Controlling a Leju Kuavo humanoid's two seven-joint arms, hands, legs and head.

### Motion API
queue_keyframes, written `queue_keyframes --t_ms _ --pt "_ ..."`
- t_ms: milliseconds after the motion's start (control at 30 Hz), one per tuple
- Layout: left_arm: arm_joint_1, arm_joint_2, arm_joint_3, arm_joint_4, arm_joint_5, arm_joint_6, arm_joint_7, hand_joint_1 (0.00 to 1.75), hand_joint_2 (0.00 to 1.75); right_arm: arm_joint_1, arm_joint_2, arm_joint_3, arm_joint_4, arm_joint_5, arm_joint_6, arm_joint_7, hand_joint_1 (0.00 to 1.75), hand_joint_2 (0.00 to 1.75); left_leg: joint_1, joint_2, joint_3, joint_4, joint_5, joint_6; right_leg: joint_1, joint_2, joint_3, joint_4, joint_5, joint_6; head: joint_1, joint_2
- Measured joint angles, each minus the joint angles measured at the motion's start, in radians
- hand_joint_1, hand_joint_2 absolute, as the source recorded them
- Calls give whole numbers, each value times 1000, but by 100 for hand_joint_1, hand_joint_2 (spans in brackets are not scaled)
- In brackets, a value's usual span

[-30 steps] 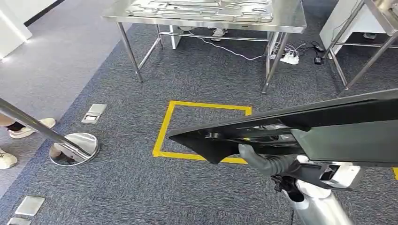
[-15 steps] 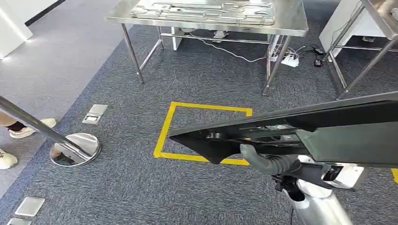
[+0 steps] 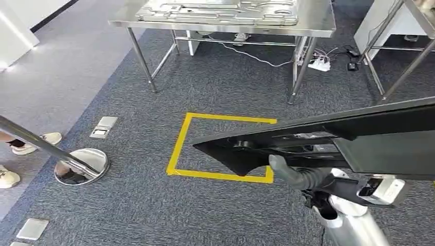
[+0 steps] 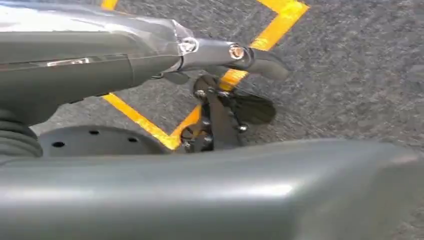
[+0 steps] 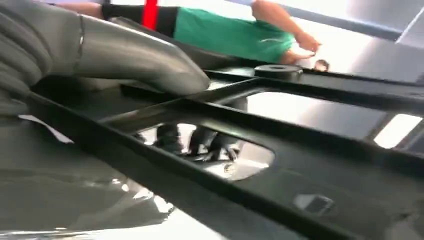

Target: Take the parts from the cabinet and place them on the table.

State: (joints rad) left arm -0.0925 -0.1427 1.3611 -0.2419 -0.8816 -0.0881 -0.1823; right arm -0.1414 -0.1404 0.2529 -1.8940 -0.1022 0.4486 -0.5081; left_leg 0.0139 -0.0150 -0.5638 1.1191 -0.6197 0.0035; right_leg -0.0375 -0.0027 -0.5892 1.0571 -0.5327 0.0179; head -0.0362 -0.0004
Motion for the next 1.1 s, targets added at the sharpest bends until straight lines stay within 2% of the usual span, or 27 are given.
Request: queue_keyframes --t_ms 67,100,133,167,233,267,300,400,433,467,500,567,600,633,667,700,733,767,800,833,900,967,1000,1067,1100 --pt "0 0 0 0 0 0 0 0 175 1 0 0 0 0 0 0 175 175 0 3 -93 163 -60 -4 1 -5 3 0 -6 -6 0 0" --pt "3 0 0 0 0 0 0 0 175 2 0 0 0 -1 0 0 175 175 0 3 -131 220 -67 -3 2 -5 6 0 -9 -7 0 0" --pt "5 0 0 0 0 0 0 0 175 2 0 0 0 -1 0 0 175 175 -1 3 -144 225 -47 -2 2 -5 11 0 -13 -7 0 0" --pt "6 0 0 0 0 0 0 0 175 2 0 0 0 -1 0 0 175 175 -2 4 -135 184 -4 3 4 -4 18 0 -18 -6 0 0" --pt "5 0 0 0 0 0 0 0 175 1 0 -1 0 -1 0 0 175 175 -7 4 -78 26 106 20 5 -4 37 0 -29 -4 0 0" --pt "6 0 0 0 0 0 0 0 175 1 0 -1 0 -1 0 0 175 175 -13 4 -56 -27 126 30 4 -5 43 -2 -34 -2 0 0" --pt "5 0 0 0 0 0 0 0 175 0 0 -1 0 -1 0 0 175 175 -20 7 -53 -29 120 35 8 -5 45 -4 -37 3 0 0" --pt "4 0 0 0 0 0 0 0 175 2 0 -1 -2 -2 1 0 175 175 -25 7 -48 -49 97 49 4 -7 40 -9 -37 20 -1 0" --pt "3 0 0 0 0 0 -1 0 175 1 0 -1 -5 -2 2 0 175 175 -21 7 -41 -64 98 48 9 -9 45 -13 -40 28 0 0" --pt "4 0 0 0 0 0 -1 0 175 2 -1 -2 -8 -2 3 0 175 175 -15 8 -31 -76 103 48 7 -8 45 3 -53 28 0 0" --pt "4 0 0 0 0 0 -3 0 175 -2 -1 -2 -8 -2 5 0 175 175 -14 8 -26 -80 101 51 8 -6 24 44 -77 28 0 0" --pt "3 -1 0 0 0 -2 -3 0 175 1 -2 -3 -7 -2 5 0 175 175 -16 8 -22 -80 97 57 10 -3 -56 190 -140 29 0 0" --pt "4 -2 0 0 0 -2 -3 0 175 3 -3 -3 -7 -2 6 0 175 175 -18 7 -21 -80 95 59 12 -3 -97 256 -156 30 0 0" --pt "4 -2 0 0 0 -2 -3 0 175 3 -3 -3 -7 -2 6 0 175 175 -19 7 -18 -79 92 60 12 -3 -117 278 -147 31 0 0" --pt "5 -2 0 0 0 -2 -3 0 175 3 -3 -3 -6 -2 6 0 175 175 -19 7 -12 -79 88 60 14 -3 -113 253 -111 30 0 0" --pt "5 -2 0 0 0 -2 -3 0 175 2 -3 -3 -6 -2 6 0 175 175 -20 6 -3 -79 83 59 14 -3 -89 192 -62 29 0 0" --pt "5 -2 0 0 0 -2 -3 0 175 2 -3 -3 -6 -2 6 0 175 175 -20 6 7 -79 76 56 15 -3 -51 101 -5 26 0 0" --pt "4 -3 0 0 0 -2 -3 0 175 1 -3 -3 -6 -2 6 0 175 175 -20 6 17 -79 68 52 17 -2 -21 18 33 19 0 0" --pt "4 -3 1 0 0 -2 -3 0 175 0 -3 -3 -5 -2 6 0 175 175 -26 6 15 -76 62 46 21 -2 -14 16 21 13 -1 0" --pt "2 -3 1 0 0 -2 -3 0 175 -3 -3 -3 -7 -3 6 0 175 175 -23 5 10 -72 61 42 22 -1 -5 -7 9 9 0 0" --pt "1 -4 1 0 0 -2 -3 0 175 -1 -3 -4 -7 -2 6 0 175 175 -21 7 11 -76 61 36 26 3 -8 -4 9 2 -1 0" --pt "-2 -3 1 0 0 -3 -3 0 175 -3 -3 -4 -8 -2 6 0 175 175 -21 7 14 -69 47 25 14 0 3 -16 10 -6 0 0" --pt "-2 -4 1 0 0 -3 -3 0 175 -5 -3 -4 -8 -3 6 0 175 175 -21 7 -2 -33 29 16 12 -3 7 -17 6 -12 -2 0" --pt "-2 -4 1 0 0 -4 -3 0 175 -5 -3 -3 -8 -3 6 0 175 175 -8 7 -87 118 -33 3 10 -7 12 -17 0 -18 -3 0" --pt "0 -4 1 0 0 -4 -3 0 175 -5 -3 -4 -8 -3 6 1 175 175 -4 7 -128 188 -50 -2 10 -7 14 -17 -3 -17 -3 0"
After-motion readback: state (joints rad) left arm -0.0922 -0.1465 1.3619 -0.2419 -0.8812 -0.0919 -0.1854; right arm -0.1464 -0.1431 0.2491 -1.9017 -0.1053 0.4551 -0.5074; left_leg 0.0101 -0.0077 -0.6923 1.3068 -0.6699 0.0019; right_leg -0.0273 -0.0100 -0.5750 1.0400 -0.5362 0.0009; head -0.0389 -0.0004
